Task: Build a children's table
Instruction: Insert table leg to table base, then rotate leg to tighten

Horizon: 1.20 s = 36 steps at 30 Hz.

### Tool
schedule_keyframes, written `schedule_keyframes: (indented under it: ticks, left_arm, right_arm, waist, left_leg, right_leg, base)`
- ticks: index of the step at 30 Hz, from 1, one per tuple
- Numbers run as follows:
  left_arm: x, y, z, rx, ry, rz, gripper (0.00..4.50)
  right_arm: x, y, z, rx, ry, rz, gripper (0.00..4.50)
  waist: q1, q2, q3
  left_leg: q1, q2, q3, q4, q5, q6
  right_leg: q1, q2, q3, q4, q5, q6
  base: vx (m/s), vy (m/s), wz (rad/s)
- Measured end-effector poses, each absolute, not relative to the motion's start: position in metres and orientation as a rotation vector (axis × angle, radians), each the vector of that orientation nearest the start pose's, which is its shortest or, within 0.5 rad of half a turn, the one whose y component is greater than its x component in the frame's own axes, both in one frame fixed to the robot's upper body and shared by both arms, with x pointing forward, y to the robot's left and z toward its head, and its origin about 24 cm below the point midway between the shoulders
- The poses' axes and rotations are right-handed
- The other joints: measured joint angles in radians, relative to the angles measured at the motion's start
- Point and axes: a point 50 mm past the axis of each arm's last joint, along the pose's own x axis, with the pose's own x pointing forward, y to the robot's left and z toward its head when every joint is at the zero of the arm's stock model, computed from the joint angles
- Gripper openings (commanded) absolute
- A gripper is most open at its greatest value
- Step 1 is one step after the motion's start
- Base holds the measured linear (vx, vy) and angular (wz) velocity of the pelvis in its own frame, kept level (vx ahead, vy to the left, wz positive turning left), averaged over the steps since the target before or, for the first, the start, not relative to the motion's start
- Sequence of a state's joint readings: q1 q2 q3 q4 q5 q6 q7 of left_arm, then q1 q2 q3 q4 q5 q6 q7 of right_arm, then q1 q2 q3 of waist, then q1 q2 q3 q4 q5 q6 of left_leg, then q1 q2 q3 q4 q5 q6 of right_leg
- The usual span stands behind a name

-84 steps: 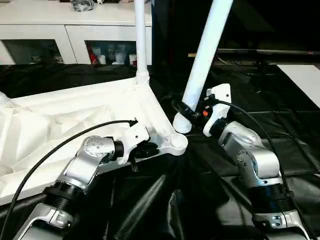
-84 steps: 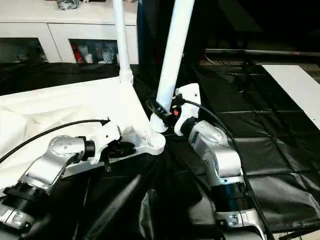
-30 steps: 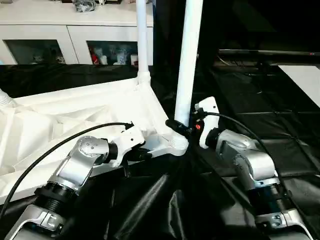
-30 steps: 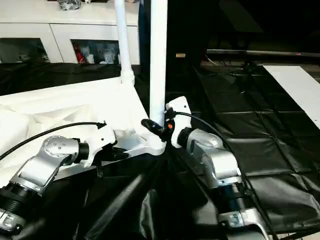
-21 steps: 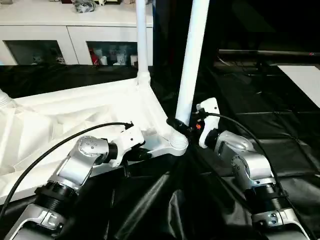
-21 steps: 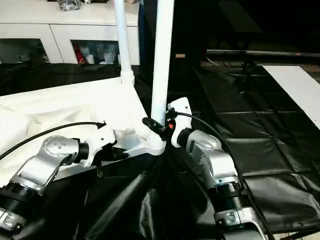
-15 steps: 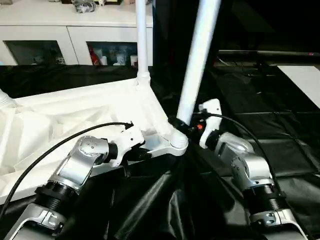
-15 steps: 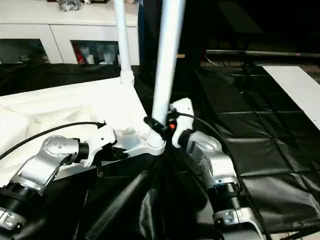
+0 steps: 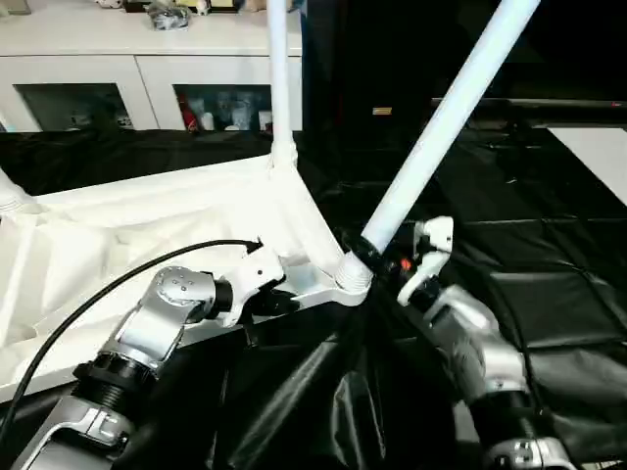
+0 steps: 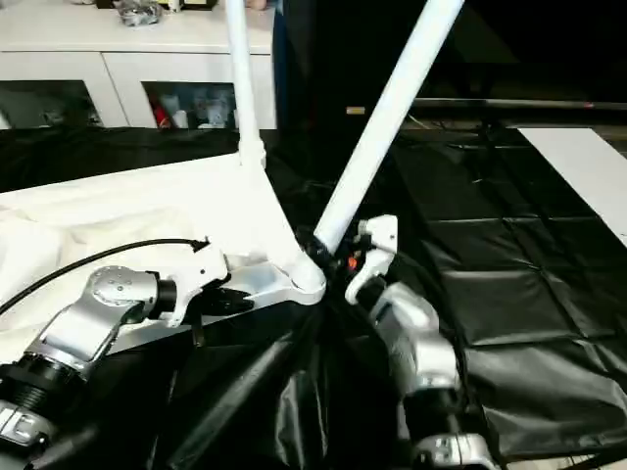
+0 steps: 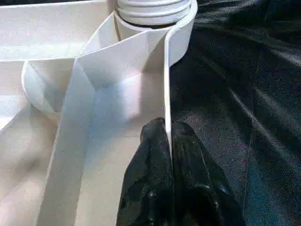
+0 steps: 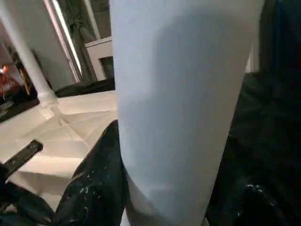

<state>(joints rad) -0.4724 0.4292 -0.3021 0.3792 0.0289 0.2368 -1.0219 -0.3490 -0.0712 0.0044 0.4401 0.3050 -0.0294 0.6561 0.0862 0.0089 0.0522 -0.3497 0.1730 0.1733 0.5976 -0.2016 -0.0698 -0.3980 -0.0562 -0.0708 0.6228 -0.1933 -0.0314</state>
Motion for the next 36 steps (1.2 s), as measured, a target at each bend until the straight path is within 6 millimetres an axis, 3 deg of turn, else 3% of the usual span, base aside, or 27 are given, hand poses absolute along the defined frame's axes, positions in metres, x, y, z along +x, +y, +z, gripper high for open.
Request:
schedule_keyframes:
  ticks: [9,16,19,27,36]
  left_arm:
    - [0.305,0.148,0.045,0.449,0.484,-1.134,0.0]
    - [0.305,0.149,0.044,0.451,0.496,-1.129,0.0]
    - [0.304,0.15,0.042,0.449,0.503,-1.126,0.0]
    - [0.305,0.151,0.043,0.455,0.502,-1.116,0.0]
    - [0.307,0.15,0.04,0.443,0.503,-1.087,0.0]
  right_arm:
    - [0.303,-0.108,0.046,0.097,-0.01,0.755,1.85]
    - [0.31,-0.101,0.049,-0.021,0.061,0.827,1.85]
    - [0.312,-0.1,0.048,-0.017,0.085,0.83,1.85]
    - [0.316,-0.098,0.049,-0.01,0.113,0.832,1.85]
    - [0.319,-0.094,0.047,0.02,0.112,0.756,1.85]
  waist:
    - [-0.006,0.0,0.0]
    - [-0.019,-0.007,-0.004]
    - [-0.026,-0.009,-0.004]
    - [-0.032,-0.011,-0.005]
    - [-0.032,-0.008,-0.004]
  left_leg:
    - [0.001,0.0,0.0,-0.006,0.0,0.0]
    - [0.007,0.0,0.0,-0.007,0.0,0.0]
    - [0.019,0.0,0.0,-0.009,0.0,0.0]
    - [0.018,0.0,-0.002,-0.019,0.0,0.0]
    - [0.019,-0.001,-0.002,-0.022,0.0,0.0]
  right_leg:
    - [0.003,0.0,-0.002,-0.01,-0.001,0.001]
    - [0.009,0.0,-0.002,-0.013,-0.001,0.001]
    - [0.015,0.0,-0.003,-0.014,-0.002,0.003]
    - [0.017,0.0,-0.009,-0.035,-0.002,0.003]
    - [0.017,0.0,-0.011,-0.04,-0.002,0.003]
  base:
    - [0.0,0.0,0.0]
    - [0.0,0.0,0.0]
    - [0.0,0.0,0.0]
    - [0.0,0.0,0.0]
    - [0.0,0.0,0.0]
